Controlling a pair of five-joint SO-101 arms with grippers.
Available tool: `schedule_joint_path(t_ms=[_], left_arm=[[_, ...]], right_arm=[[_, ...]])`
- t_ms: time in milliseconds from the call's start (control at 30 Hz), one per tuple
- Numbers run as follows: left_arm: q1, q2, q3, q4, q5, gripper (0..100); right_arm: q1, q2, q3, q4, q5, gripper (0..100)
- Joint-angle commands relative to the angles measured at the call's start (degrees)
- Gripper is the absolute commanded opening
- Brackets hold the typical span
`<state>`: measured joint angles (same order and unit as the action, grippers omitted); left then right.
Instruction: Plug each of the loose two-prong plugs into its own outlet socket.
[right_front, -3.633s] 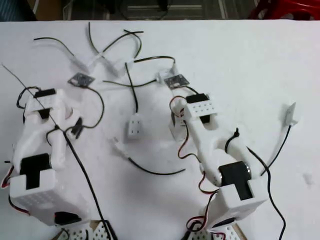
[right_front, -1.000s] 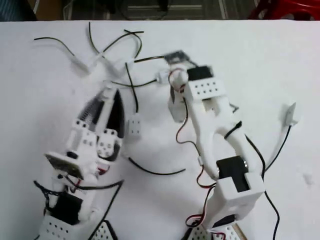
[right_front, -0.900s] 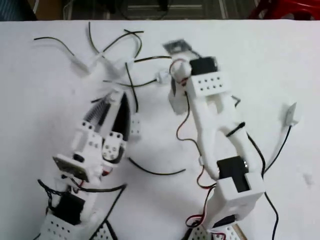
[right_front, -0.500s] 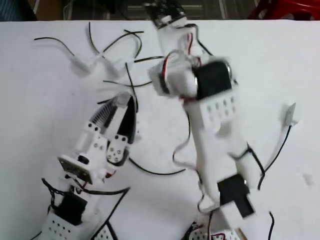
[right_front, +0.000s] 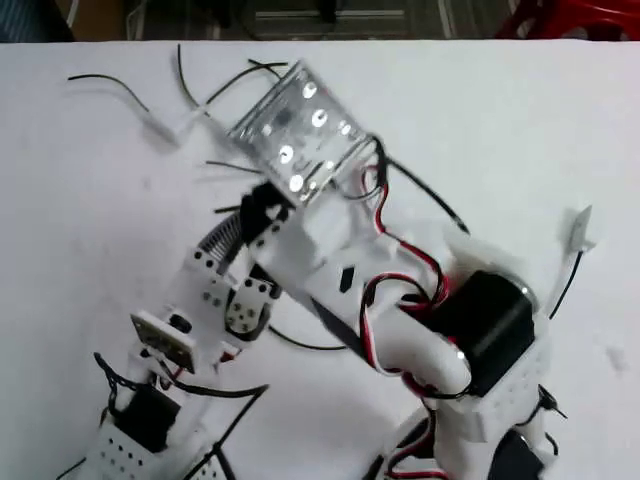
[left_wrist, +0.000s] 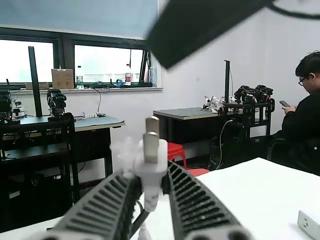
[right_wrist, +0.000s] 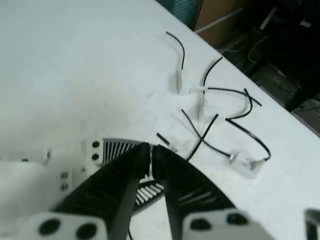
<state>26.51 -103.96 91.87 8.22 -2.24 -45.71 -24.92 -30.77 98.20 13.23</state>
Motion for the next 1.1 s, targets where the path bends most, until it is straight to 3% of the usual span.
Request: schedule_joint_path(t_ms=[0, 100, 333, 567, 667, 867, 1000, 1067], left_arm=[[0.6, -0.6, -0.6, -1.5, -0.8, 2], [0.6, -0.6, -0.7, -1.5, -0.7, 2], [0.6, -0.6, -0.5, -1.1, -0.8, 2], [0.6, -0.6, -0.4, -1.1, -0.8, 2], [0.6, -0.6, -0.4, -1.1, -0.8, 2], [0.6, -0.6, -0.4, -1.1, -0.8, 2], [0.6, -0.6, 0.2, -1.3, -0.8, 2], [0.6, -0.6, 1.0, -1.5, -0.8, 2]], right_arm=[[-0.6, -5.5, 8.3, -0.1, 4.9, 1.8], [0.6, -9.1, 17.6, -5.3, 8.6, 1.8], [10.5, -12.7, 30.2, -23.2, 20.5, 1.8], [16.7, -14.5, 31.6, -26.2, 22.6, 1.8], [11.6, -17.6, 28.2, -22.5, 22.5, 1.8], [-5.8, -19.9, 24.5, -17.6, 22.4, 1.8], [-6.5, -18.0, 28.7, -20.6, 22.5, 1.8], [-3.6, -16.6, 30.7, -22.0, 22.8, 1.8]])
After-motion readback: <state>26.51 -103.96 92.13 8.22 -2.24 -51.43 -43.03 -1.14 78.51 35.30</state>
